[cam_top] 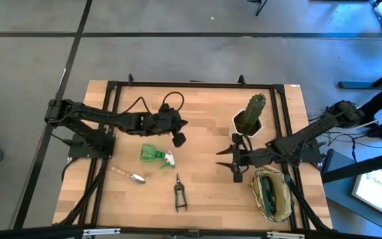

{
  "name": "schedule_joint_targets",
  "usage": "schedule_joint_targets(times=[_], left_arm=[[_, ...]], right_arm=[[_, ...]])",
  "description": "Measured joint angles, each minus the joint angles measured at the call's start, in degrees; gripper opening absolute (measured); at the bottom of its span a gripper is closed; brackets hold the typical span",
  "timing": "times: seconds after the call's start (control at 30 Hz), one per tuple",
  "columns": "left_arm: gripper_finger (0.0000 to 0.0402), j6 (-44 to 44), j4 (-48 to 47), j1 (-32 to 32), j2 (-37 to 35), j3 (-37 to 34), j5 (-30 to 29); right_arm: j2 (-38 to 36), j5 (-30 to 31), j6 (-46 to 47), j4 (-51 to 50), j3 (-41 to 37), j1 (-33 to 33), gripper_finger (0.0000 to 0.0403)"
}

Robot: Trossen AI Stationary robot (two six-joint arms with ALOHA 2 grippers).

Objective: Pick & Place Garden tools in Gardening bag
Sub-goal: Put the top grafting pruner into the side pocket of the white bag

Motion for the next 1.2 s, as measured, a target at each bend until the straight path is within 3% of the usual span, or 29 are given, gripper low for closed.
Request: schedule_joint_targets(times=[0.2, 0.37, 0.53, 0.7, 1.2], left_arm=[[0.0001, 1.1, -2.6, 2.9, 0.0, -0.3, 3.8], [0.0001, -1.2, 8.6, 7.5, -0.2, -8.8, 11.5], [0.0003, -7.1, 16.9, 13.7, -0.3, -17.3, 19.3], [0.0001, -8.6, 10.5, 18.2, -0.5, -16.7, 19.1], [0.0004, -11.7, -9.9, 17.3, -0.5, -10.4, 10.1]], right_arm=[[0.0, -1.6, 0.0, 5.1, 0.3, -5.9, 0.0167], [0.1, -9.2, 1.5, 4.4, 3.8, -13.1, 0.0167], [1.2, -12.0, -0.5, 2.7, 8.4, -16.2, 0.0167], [1.3, -12.1, -1.5, 1.2, 10.3, -16.6, 0.0167], [1.3, -12.2, -0.4, -2.2, 10.3, -16.6, 0.0167]])
